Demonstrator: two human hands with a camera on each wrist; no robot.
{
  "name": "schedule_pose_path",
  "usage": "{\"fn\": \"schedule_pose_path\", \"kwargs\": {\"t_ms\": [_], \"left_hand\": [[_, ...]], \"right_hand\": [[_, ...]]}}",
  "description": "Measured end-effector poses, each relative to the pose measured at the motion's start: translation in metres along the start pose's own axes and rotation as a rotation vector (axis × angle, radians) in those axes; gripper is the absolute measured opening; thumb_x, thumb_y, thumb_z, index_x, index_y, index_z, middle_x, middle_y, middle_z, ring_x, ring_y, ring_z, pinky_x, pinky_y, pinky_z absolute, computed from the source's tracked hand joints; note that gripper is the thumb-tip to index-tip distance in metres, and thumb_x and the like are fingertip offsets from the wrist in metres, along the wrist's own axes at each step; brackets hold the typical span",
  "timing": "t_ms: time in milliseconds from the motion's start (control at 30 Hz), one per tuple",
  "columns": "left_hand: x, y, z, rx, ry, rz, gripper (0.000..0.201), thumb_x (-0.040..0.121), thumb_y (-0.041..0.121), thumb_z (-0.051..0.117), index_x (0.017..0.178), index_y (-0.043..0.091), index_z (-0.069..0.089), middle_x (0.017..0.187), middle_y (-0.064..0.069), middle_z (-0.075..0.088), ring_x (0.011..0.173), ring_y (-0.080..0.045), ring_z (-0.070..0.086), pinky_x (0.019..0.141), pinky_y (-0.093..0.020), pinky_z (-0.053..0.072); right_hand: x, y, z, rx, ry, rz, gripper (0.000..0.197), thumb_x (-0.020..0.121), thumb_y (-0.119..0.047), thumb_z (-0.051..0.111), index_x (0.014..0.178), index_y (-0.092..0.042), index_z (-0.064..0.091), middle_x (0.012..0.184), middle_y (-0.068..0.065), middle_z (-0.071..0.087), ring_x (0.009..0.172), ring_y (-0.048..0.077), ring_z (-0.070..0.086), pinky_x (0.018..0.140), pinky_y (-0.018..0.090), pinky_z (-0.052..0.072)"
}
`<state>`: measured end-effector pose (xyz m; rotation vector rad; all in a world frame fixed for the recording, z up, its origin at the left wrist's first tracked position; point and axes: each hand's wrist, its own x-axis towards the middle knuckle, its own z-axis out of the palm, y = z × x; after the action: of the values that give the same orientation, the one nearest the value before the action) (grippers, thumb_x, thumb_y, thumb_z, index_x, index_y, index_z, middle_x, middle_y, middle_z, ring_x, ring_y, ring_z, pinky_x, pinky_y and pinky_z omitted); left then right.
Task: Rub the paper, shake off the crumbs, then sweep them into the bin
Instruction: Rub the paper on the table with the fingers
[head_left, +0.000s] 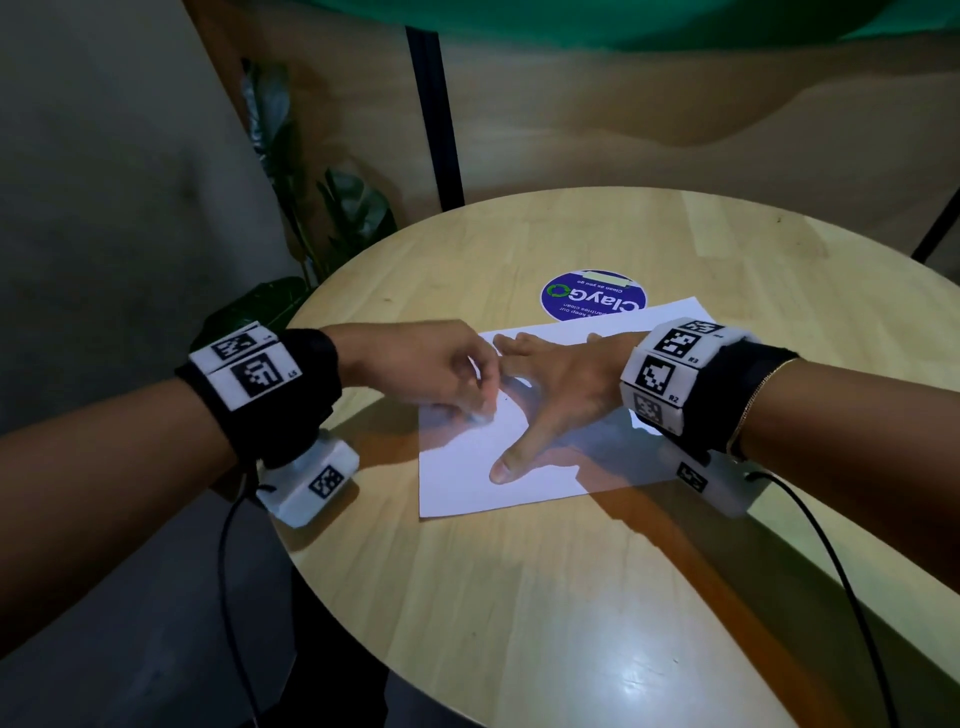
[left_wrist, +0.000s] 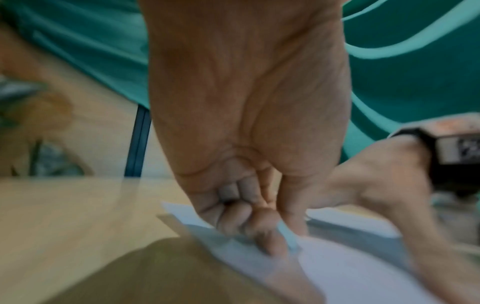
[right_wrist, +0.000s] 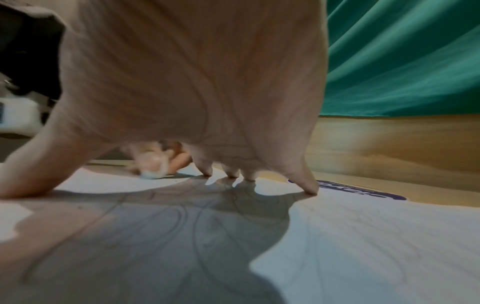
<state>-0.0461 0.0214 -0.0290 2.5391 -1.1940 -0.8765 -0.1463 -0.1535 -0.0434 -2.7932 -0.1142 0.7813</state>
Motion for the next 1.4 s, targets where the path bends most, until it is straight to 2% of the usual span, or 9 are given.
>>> {"fn": "schedule_pose_path", "kwargs": {"t_ms": [100, 233, 333, 467, 600, 733, 867, 1267, 1400], "left_hand": [[0.000, -0.005, -0.003, 0.075, 0.171, -0.016, 0.010, 0.100, 0.032, 0.075, 0.097, 0.023, 0.075, 0.081, 0.011, 0.080, 0.080, -0.011, 0.070, 0.076, -0.029, 0.051], [-0.005, 0.001, 0.002, -0.001, -0.045, 0.007, 0.007, 0.100, 0.025, 0.075, 0.100, 0.019, 0.077, 0.078, 0.009, 0.080, 0.069, -0.007, 0.067, 0.074, -0.023, 0.053], [-0.003, -0.005, -0.001, 0.069, 0.159, -0.009, 0.009, 0.101, 0.032, 0.074, 0.098, 0.023, 0.076, 0.081, 0.012, 0.083, 0.074, -0.004, 0.069, 0.076, -0.026, 0.049], [-0.005, 0.003, 0.006, 0.013, -0.029, 0.027, 0.006, 0.100, 0.024, 0.073, 0.099, 0.018, 0.076, 0.076, 0.007, 0.080, 0.072, -0.009, 0.069, 0.074, -0.024, 0.053], [0.000, -0.003, 0.001, 0.097, 0.210, -0.010, 0.009, 0.100, 0.031, 0.074, 0.094, 0.025, 0.074, 0.079, 0.009, 0.081, 0.078, -0.008, 0.070, 0.074, -0.027, 0.049], [-0.007, 0.003, 0.005, 0.010, -0.047, 0.010, 0.008, 0.099, 0.025, 0.075, 0.101, 0.017, 0.077, 0.080, 0.005, 0.081, 0.070, -0.009, 0.069, 0.071, -0.019, 0.054], [-0.005, -0.010, -0.003, 0.108, 0.219, -0.043, 0.009, 0.101, 0.033, 0.075, 0.100, 0.024, 0.074, 0.087, 0.012, 0.079, 0.084, -0.012, 0.070, 0.071, -0.027, 0.049], [-0.012, -0.010, 0.000, 0.022, -0.082, 0.010, 0.006, 0.102, 0.021, 0.071, 0.103, 0.017, 0.074, 0.075, 0.008, 0.078, 0.065, -0.008, 0.066, 0.068, -0.019, 0.052], [-0.008, -0.024, -0.007, 0.134, 0.177, -0.016, 0.005, 0.103, 0.029, 0.070, 0.100, 0.027, 0.073, 0.081, 0.016, 0.078, 0.082, -0.010, 0.070, 0.075, -0.028, 0.051]], "right_hand": [[0.002, -0.002, 0.000, -0.011, -0.012, -0.012, 0.126, 0.068, -0.083, 0.077, 0.163, -0.056, -0.001, 0.174, -0.017, -0.021, 0.160, 0.010, -0.020, 0.124, 0.065, -0.003], [0.000, -0.001, 0.000, 0.011, -0.017, -0.004, 0.123, 0.066, -0.082, 0.079, 0.161, -0.060, 0.004, 0.174, -0.019, -0.021, 0.159, 0.008, -0.021, 0.126, 0.065, -0.004], [0.002, 0.000, -0.001, 0.002, -0.028, -0.001, 0.128, 0.065, -0.084, 0.078, 0.161, -0.061, -0.003, 0.173, -0.021, -0.021, 0.159, 0.006, -0.021, 0.126, 0.063, -0.003], [0.000, -0.002, 0.000, -0.001, -0.023, 0.021, 0.123, 0.065, -0.083, 0.079, 0.162, -0.058, 0.007, 0.173, -0.021, -0.021, 0.160, 0.007, -0.019, 0.127, 0.063, 0.000], [0.000, -0.003, -0.001, -0.011, -0.032, 0.016, 0.126, 0.067, -0.084, 0.077, 0.161, -0.059, -0.002, 0.173, -0.022, -0.020, 0.161, 0.009, -0.016, 0.127, 0.062, 0.003], [0.003, -0.001, 0.002, 0.025, -0.011, 0.010, 0.121, 0.067, -0.084, 0.077, 0.161, -0.060, 0.006, 0.173, -0.021, -0.019, 0.160, 0.008, -0.019, 0.126, 0.064, -0.002], [0.004, -0.005, 0.007, -0.012, 0.044, 0.016, 0.117, 0.077, -0.088, 0.063, 0.166, -0.051, -0.004, 0.174, -0.018, -0.019, 0.160, 0.008, -0.020, 0.125, 0.067, -0.005], [0.008, -0.008, 0.009, -0.030, 0.034, 0.036, 0.124, 0.073, -0.090, 0.066, 0.166, -0.050, -0.006, 0.174, -0.017, -0.020, 0.159, 0.008, -0.023, 0.121, 0.074, -0.004], [0.005, -0.011, 0.008, -0.052, 0.033, 0.036, 0.123, 0.077, -0.087, 0.063, 0.168, -0.043, -0.007, 0.174, -0.016, -0.020, 0.159, 0.008, -0.022, 0.122, 0.069, -0.004]]}}
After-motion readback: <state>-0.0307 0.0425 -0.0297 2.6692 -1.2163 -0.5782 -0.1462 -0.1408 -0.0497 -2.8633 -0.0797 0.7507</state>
